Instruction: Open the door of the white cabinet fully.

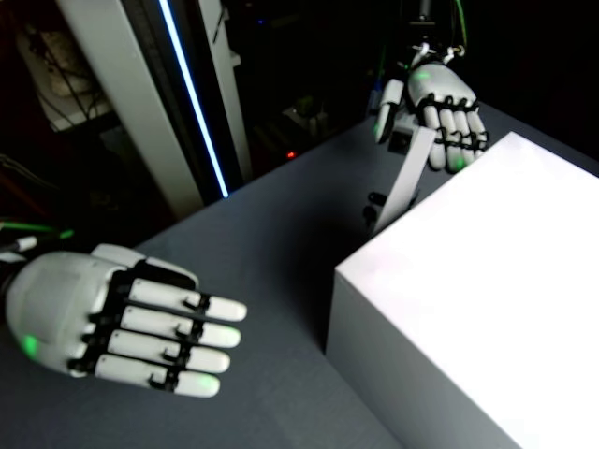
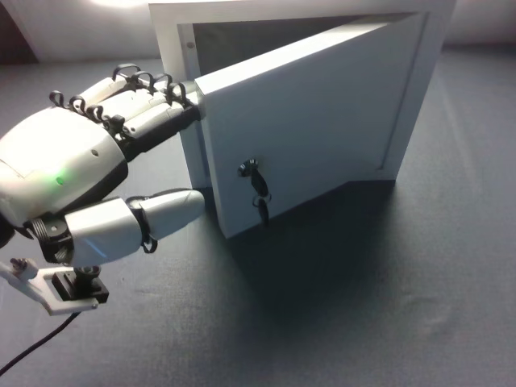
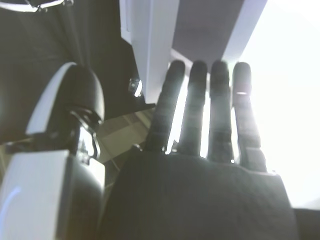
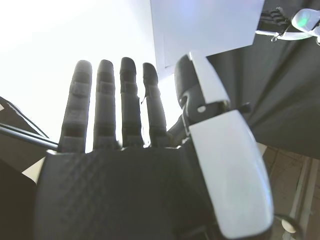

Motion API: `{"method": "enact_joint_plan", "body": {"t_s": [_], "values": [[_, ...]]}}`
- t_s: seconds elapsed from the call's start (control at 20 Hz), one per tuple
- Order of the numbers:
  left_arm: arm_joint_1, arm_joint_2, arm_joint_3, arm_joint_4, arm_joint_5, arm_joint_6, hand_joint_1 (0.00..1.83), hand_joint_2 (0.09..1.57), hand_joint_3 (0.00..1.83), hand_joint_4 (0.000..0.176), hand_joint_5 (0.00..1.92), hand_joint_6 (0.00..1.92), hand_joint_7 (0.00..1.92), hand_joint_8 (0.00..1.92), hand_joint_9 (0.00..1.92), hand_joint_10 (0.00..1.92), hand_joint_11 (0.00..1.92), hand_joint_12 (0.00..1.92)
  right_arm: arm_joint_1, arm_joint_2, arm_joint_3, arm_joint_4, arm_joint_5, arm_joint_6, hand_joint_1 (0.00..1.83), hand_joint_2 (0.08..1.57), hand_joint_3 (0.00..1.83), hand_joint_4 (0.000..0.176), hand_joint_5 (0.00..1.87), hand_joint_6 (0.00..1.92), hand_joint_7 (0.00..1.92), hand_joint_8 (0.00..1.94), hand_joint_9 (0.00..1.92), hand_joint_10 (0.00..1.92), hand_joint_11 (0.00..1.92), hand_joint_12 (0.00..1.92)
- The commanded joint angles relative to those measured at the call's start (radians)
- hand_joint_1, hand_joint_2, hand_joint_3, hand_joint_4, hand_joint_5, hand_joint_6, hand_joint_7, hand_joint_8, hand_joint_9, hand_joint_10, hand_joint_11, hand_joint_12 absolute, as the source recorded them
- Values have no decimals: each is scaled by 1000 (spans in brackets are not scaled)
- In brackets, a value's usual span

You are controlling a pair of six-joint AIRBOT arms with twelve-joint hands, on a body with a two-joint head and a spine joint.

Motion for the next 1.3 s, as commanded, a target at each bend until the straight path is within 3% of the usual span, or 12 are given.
{"method": "enact_joint_plan", "body": {"t_s": [0.0,0.2,0.55,0.8,1.25], "values": [[-13,-3,-7,11,-123,-9,0,1375,0,0,128,6,160,7,186,7,0,723,5,0,6,27,120,10,875,1351,1,0,355,1,360,3,297,5,233,36],[-16,-7,-10,29,-121,-18,0,1398,4,0,164,2,167,5,194,2,0,766,5,0,6,27,120,11,853,1351,2,0,351,0,356,1,291,1,228,30],[-35,-21,-10,82,-90,-45,0,1429,3,0,104,0,120,0,135,0,0,491,5,-1,6,27,121,11,847,1348,0,0,357,2,364,2,293,1,231,21],[-60,-42,1,122,-61,-69,0,1465,4,0,165,7,179,5,191,7,0,618,5,-1,6,27,121,11,859,1348,0,0,365,2,372,3,298,4,235,18],[-131,-95,29,217,18,-119,0,1490,3,0,206,11,154,8,165,11,15,485,5,-2,6,27,121,11,848,1348,0,0,367,3,376,3,298,3,233,15]]}}
